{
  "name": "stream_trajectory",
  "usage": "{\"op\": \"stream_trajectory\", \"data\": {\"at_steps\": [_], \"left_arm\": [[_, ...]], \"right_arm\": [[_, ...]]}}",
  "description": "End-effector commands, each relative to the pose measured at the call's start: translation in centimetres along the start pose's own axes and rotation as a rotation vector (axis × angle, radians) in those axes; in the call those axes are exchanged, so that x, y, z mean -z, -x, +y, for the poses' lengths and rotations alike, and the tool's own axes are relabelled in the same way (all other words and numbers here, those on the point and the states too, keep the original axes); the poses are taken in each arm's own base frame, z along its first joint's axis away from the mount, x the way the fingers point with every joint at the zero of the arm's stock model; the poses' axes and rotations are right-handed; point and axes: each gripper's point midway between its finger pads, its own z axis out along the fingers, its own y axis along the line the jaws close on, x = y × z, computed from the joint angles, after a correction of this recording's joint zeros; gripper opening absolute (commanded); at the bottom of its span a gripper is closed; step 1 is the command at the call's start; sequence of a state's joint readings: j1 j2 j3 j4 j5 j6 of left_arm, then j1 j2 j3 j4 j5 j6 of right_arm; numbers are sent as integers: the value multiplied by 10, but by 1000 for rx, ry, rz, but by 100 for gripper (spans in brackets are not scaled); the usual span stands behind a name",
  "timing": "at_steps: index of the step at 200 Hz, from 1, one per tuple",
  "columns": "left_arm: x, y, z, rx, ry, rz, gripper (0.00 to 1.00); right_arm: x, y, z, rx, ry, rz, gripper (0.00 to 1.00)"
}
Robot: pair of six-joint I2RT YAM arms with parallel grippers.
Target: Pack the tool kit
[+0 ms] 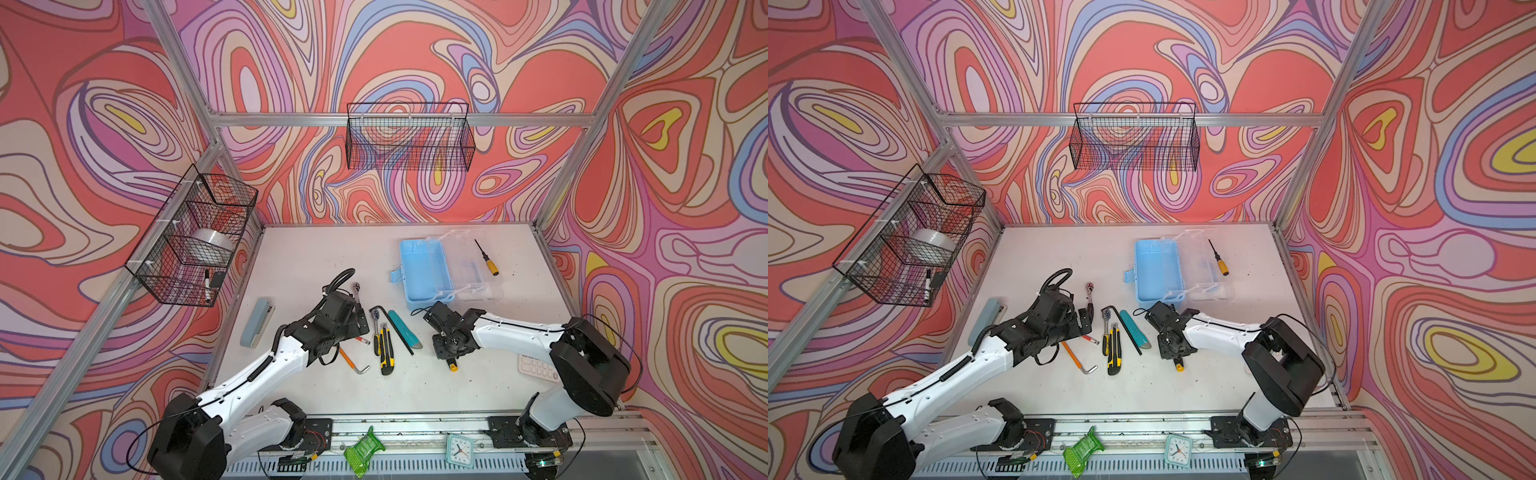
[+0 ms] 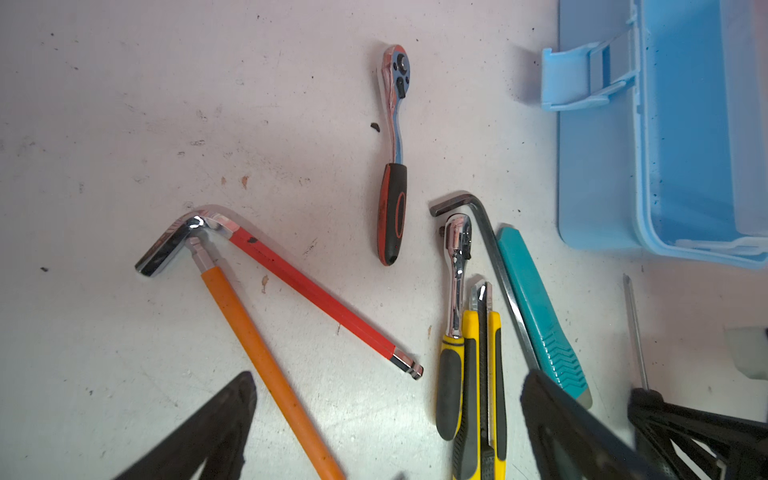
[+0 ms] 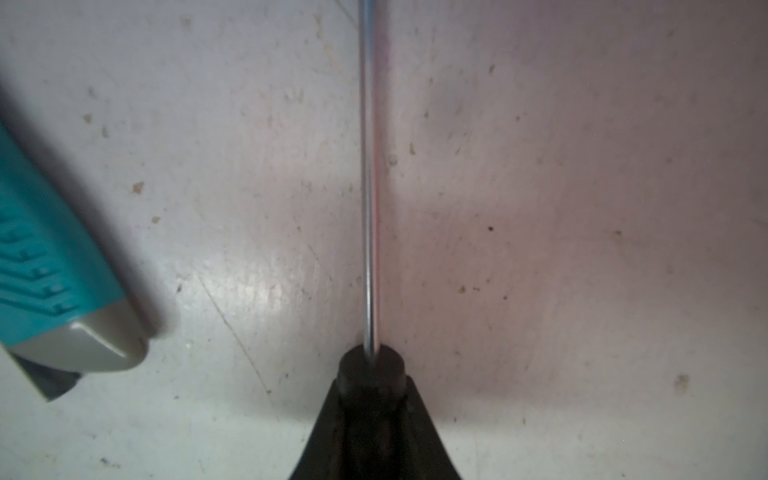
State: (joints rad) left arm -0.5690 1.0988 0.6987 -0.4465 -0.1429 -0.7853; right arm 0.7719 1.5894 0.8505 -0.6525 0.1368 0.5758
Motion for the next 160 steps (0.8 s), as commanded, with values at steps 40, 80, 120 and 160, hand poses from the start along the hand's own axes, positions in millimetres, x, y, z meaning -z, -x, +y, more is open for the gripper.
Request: {"op": "stream_trajectory", "data": {"at_steps": [40, 80, 120, 160], "left_arm": [[0, -2, 12, -31, 58, 8, 100], [0, -2, 13, -38, 66, 8, 100], [1, 0, 11, -38, 60, 4, 100], [1, 1, 10, -38, 57, 3, 100]], "right_arm": [[14, -1, -1, -91, 47, -54, 0], [44, 10, 2, -120, 115, -139, 0], [58, 11, 17, -102, 200, -162, 0], [81, 22, 54, -29, 332, -225, 0]]}}
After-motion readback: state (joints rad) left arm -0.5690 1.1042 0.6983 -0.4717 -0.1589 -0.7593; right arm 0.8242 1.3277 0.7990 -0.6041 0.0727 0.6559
